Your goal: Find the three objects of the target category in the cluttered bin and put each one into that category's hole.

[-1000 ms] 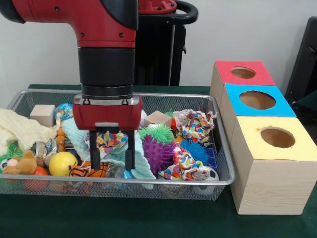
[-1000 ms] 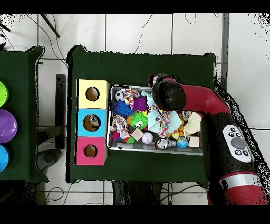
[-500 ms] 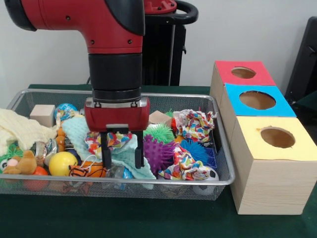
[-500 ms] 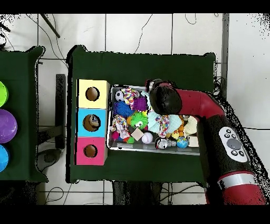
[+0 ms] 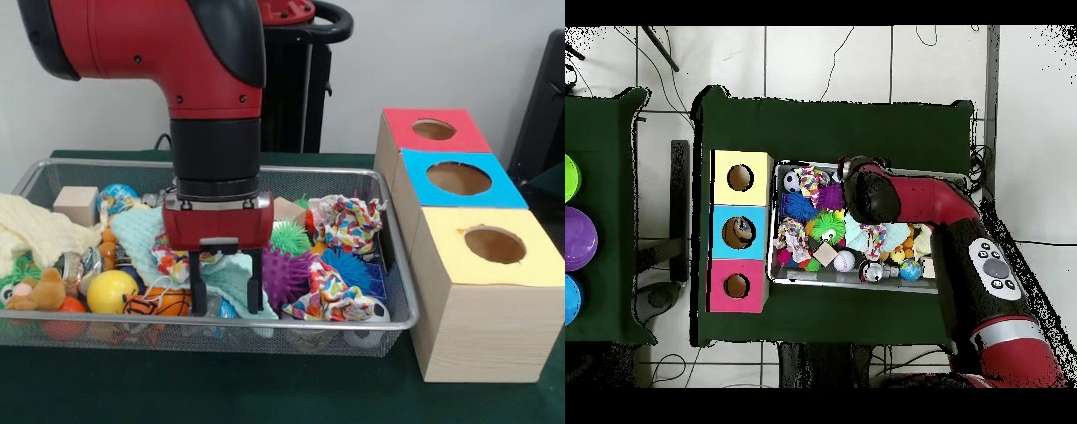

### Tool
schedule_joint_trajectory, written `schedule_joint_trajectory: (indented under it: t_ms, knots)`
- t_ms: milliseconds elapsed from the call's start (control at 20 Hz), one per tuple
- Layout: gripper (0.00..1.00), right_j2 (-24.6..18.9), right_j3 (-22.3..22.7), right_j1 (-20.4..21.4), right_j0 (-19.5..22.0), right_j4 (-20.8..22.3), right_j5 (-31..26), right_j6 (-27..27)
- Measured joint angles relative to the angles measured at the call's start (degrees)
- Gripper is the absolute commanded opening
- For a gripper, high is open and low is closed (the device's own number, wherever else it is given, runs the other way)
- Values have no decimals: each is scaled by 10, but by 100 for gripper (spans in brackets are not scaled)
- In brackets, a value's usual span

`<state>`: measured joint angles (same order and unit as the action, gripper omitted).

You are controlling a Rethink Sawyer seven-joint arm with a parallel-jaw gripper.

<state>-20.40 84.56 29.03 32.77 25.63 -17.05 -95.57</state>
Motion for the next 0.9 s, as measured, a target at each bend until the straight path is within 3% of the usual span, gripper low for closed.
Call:
schedule_joint_trajectory:
  t_ms: [550, 900]
  knots:
    - [100, 1, 6, -14, -4, 37, 25, 0]
    - [100, -2, 27, 0, 8, 41, 25, 0]
